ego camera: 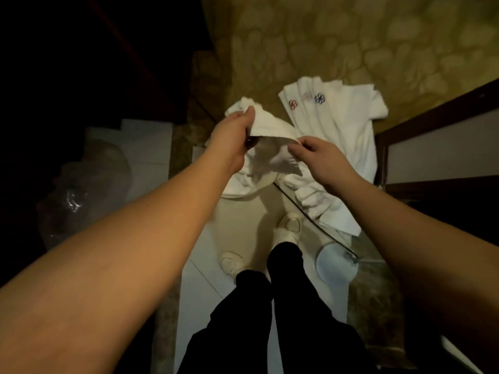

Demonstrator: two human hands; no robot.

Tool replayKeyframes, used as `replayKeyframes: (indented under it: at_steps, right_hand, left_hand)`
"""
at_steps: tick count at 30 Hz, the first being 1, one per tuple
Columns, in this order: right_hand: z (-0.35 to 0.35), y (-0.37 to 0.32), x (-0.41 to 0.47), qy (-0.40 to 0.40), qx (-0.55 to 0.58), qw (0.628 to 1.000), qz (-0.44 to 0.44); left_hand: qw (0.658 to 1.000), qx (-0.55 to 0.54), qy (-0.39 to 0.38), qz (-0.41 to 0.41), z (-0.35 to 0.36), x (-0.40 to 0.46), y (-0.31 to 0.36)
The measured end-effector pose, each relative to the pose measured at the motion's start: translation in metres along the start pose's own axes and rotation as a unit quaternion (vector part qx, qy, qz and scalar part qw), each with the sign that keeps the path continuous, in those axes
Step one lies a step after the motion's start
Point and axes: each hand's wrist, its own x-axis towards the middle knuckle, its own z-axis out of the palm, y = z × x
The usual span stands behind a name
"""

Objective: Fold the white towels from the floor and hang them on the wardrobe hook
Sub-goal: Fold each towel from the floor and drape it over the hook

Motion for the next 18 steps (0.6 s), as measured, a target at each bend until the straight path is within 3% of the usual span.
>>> replayKeyframes:
  at_steps: [4, 8, 14, 18]
  right_hand:
    - [-0.033, -0.083, -0.023, -0.006, 0.113, 0.993, -0.033]
    - [-0.053, -0.154, -0.053, -0.025, 0.246, 0.967, -0.061]
    - [-0.059, -0.228, -0.113, -0.068, 0.417, 0.905, -0.045]
    - [-0.044, -0.262, -0.162, -0.075, 0.484, 0.871, -0.015]
  left_hand:
    - [0.998, 0.017, -0.047, 0.049, 0.028, -0.064, 0.066]
    - [0.978, 0.133, -0.096, 0.127, 0.039, -0.138, 0.106]
    - [0.892, 0.341, -0.134, 0.266, 0.033, -0.245, 0.13]
    - [0.815, 0.45, -0.058, 0.361, 0.034, -0.305, 0.12]
